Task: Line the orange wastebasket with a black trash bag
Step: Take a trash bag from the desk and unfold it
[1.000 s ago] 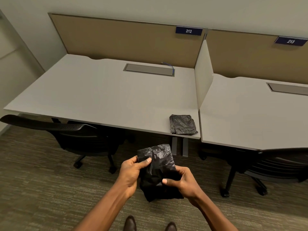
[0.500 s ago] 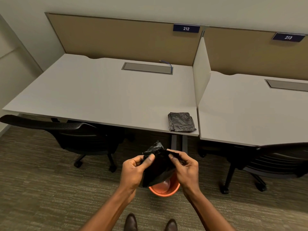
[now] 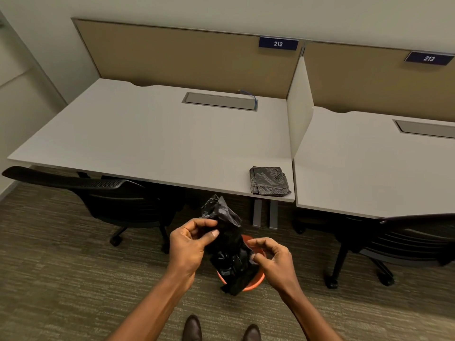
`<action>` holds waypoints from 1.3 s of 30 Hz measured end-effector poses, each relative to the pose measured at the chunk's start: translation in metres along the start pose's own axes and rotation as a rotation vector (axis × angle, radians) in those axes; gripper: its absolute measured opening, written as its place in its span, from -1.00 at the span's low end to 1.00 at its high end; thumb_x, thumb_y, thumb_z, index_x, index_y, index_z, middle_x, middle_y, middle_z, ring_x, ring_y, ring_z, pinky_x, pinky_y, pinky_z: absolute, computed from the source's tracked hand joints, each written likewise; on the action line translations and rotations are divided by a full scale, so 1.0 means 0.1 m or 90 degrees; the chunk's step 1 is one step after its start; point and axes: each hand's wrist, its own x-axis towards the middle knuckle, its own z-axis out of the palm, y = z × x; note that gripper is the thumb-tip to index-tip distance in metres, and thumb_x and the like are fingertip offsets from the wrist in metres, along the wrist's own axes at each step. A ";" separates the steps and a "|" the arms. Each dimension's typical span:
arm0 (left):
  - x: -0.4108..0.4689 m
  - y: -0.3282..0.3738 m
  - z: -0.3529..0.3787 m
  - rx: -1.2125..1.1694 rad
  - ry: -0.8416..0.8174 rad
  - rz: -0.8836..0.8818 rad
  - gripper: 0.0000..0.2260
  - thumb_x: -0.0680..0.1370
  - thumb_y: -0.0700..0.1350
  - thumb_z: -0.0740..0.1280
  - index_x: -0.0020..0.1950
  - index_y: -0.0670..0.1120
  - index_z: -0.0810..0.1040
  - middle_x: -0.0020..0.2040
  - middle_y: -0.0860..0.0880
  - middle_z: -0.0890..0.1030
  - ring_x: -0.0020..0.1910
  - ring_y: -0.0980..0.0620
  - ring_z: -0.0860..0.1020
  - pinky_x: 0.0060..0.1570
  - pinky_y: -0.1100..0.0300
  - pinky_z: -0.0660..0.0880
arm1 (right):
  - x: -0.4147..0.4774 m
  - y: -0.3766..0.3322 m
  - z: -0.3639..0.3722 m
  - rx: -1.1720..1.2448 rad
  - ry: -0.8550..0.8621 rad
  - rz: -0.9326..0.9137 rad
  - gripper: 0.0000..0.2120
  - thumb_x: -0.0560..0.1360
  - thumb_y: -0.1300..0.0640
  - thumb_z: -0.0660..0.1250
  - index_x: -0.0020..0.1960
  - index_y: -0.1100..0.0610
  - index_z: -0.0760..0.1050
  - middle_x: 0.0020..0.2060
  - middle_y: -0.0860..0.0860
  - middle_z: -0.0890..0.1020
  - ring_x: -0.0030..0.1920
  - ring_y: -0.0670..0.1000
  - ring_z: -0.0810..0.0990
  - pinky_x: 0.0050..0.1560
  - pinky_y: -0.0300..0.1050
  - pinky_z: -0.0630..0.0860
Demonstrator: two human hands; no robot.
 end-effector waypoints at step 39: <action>-0.17 -0.22 0.26 0.055 -0.105 -0.235 -0.74 0.57 0.02 0.58 0.14 -0.12 0.75 0.05 -0.27 0.80 -0.12 -0.04 0.80 -0.35 0.20 0.64 | 0.01 -0.30 0.13 0.174 -0.014 0.077 -0.75 0.41 0.11 0.68 -0.08 0.22 0.67 -0.14 0.11 0.81 -0.10 0.06 0.83 -0.14 -0.14 0.73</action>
